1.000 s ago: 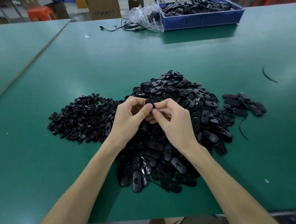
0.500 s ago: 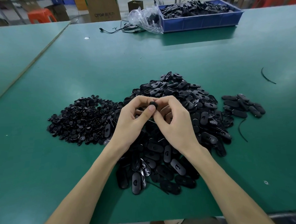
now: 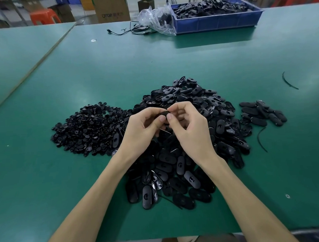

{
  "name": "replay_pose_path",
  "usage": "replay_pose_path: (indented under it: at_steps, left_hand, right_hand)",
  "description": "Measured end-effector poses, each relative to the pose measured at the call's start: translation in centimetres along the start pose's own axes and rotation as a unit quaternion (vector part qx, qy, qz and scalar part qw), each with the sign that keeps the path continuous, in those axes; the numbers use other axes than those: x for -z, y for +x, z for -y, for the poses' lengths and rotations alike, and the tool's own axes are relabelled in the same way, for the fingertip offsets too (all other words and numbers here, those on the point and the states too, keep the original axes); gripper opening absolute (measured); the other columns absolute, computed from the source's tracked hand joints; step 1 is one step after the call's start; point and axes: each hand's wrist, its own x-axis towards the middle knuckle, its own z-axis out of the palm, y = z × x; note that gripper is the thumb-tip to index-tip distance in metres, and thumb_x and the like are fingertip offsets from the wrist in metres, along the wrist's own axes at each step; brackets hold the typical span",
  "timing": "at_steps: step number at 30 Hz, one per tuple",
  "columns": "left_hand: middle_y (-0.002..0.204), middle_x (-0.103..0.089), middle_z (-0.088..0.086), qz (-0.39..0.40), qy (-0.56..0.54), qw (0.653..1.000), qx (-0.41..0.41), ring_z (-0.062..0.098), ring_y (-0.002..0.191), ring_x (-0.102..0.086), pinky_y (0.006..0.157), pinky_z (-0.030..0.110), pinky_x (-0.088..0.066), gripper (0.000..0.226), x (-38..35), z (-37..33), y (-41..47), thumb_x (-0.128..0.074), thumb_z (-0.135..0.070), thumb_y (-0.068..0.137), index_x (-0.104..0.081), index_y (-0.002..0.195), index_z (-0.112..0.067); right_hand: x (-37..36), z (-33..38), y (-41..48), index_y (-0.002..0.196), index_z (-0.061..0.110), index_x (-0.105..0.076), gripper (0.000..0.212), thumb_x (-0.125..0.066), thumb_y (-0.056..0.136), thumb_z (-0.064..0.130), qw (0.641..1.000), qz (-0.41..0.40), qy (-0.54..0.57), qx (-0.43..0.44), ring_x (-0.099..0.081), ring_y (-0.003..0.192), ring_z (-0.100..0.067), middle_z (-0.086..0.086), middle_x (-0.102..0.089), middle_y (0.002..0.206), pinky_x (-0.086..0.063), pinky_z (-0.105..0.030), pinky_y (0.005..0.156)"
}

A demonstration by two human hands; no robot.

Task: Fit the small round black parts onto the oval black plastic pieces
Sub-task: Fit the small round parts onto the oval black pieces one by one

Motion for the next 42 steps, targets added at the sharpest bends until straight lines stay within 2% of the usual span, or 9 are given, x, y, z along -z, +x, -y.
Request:
replay_pose_path:
  at_steps: [4,9,16,22,28,31,37,39,42]
  left_hand:
    - [0.088,-0.074,-0.003,0.019,-0.035,0.999,0.016,0.008,0.074,-0.067,0.060,0.022,-0.052,0.023,-0.03,0.00,0.04,-0.060,0.001,0.101,-0.071,0.117,-0.011]
    - [0.083,-0.075,-0.001,0.019,-0.069,0.996,0.045,0.007,0.067,-0.067,0.059,0.021,-0.051,0.018,0.00,0.04,0.09,-0.061,0.000,0.100,-0.070,0.115,-0.002]
    - [0.079,-0.073,0.011,0.024,-0.098,0.992,0.079,0.026,0.074,-0.063,0.062,0.027,-0.052,0.014,0.25,0.04,0.15,-0.062,-0.004,0.101,-0.071,0.111,-0.001]
    - [0.083,-0.074,0.008,0.038,-0.130,0.985,0.104,0.013,0.072,-0.068,0.063,0.023,-0.054,0.017,0.41,0.11,0.16,-0.062,-0.004,0.100,-0.069,0.114,0.004]
    - [0.082,-0.074,0.003,0.048,-0.151,0.979,0.124,0.012,0.072,-0.069,0.065,0.024,-0.055,0.012,0.53,0.06,0.15,-0.062,-0.003,0.100,-0.072,0.107,-0.003]
    - [0.085,-0.072,0.010,0.033,-0.139,0.981,0.128,0.017,0.076,-0.067,0.069,0.028,-0.057,0.012,0.44,-0.01,0.15,-0.062,0.000,0.099,-0.073,0.101,-0.004]
    - [0.100,-0.069,0.037,0.000,-0.100,0.988,0.120,0.031,0.080,-0.063,0.081,0.039,-0.059,0.012,-0.24,-0.34,0.04,-0.059,0.005,0.099,-0.068,0.106,0.008]
    - [0.103,-0.066,0.040,-0.004,-0.089,0.989,0.116,0.033,0.081,-0.064,0.084,0.042,-0.058,0.012,-0.36,-0.32,-0.01,-0.058,0.006,0.099,-0.068,0.106,0.008]
    - [0.097,-0.066,0.039,-0.004,-0.086,0.991,0.106,0.030,0.078,-0.064,0.080,0.038,-0.058,0.012,-0.40,-0.04,0.01,-0.059,0.003,0.100,-0.070,0.105,0.004]
  right_hand:
    - [0.14,0.19,0.03,0.110,0.014,-0.069,0.013,-0.067,0.100,0.006,1.000,-0.015,0.012,0.003,-0.071,0.080,-0.013,-0.001,-0.071,0.096,-0.055,-0.018,0.068]
    - [0.28,0.40,-0.02,0.108,0.012,-0.070,0.013,-0.067,0.099,0.003,1.000,-0.014,0.021,0.004,-0.071,0.077,-0.015,-0.005,-0.071,0.094,-0.055,-0.015,0.065]
    - [0.26,0.30,-0.08,0.107,0.014,-0.070,0.012,-0.066,0.100,0.005,1.000,-0.016,0.024,0.007,-0.071,0.072,-0.011,0.000,-0.072,0.091,-0.054,-0.017,0.065]
    - [0.22,0.21,-0.12,0.107,0.014,-0.069,0.014,-0.067,0.099,0.003,0.999,-0.014,0.028,0.008,-0.073,0.072,-0.014,-0.003,-0.071,0.092,-0.055,-0.017,0.065]
    - [0.09,0.03,-0.23,0.104,0.015,-0.070,0.014,-0.069,0.096,0.004,1.000,-0.015,0.007,0.019,-0.072,0.081,-0.022,-0.002,-0.071,0.094,-0.062,-0.046,0.074]
    - [-0.03,0.05,-0.36,0.103,0.014,-0.070,0.015,-0.070,0.095,0.002,0.999,-0.010,-0.006,0.032,-0.071,0.082,-0.022,-0.001,-0.069,0.096,-0.061,-0.046,0.073]
    - [-0.21,0.05,-0.44,0.097,0.017,-0.070,0.018,-0.071,0.094,0.000,0.999,-0.011,-0.032,0.043,-0.071,0.078,-0.024,0.000,-0.066,0.096,-0.060,-0.044,0.070]
    - [-0.22,0.06,-0.48,0.097,0.015,-0.070,0.016,-0.071,0.093,-0.001,0.998,-0.011,-0.037,0.046,-0.071,0.077,-0.025,-0.001,-0.066,0.096,-0.060,-0.044,0.069]
    - [-0.14,0.10,-0.53,0.098,0.013,-0.070,0.015,-0.071,0.094,-0.001,0.999,-0.018,-0.028,0.042,-0.073,0.073,-0.022,-0.003,-0.067,0.096,-0.061,-0.045,0.068]
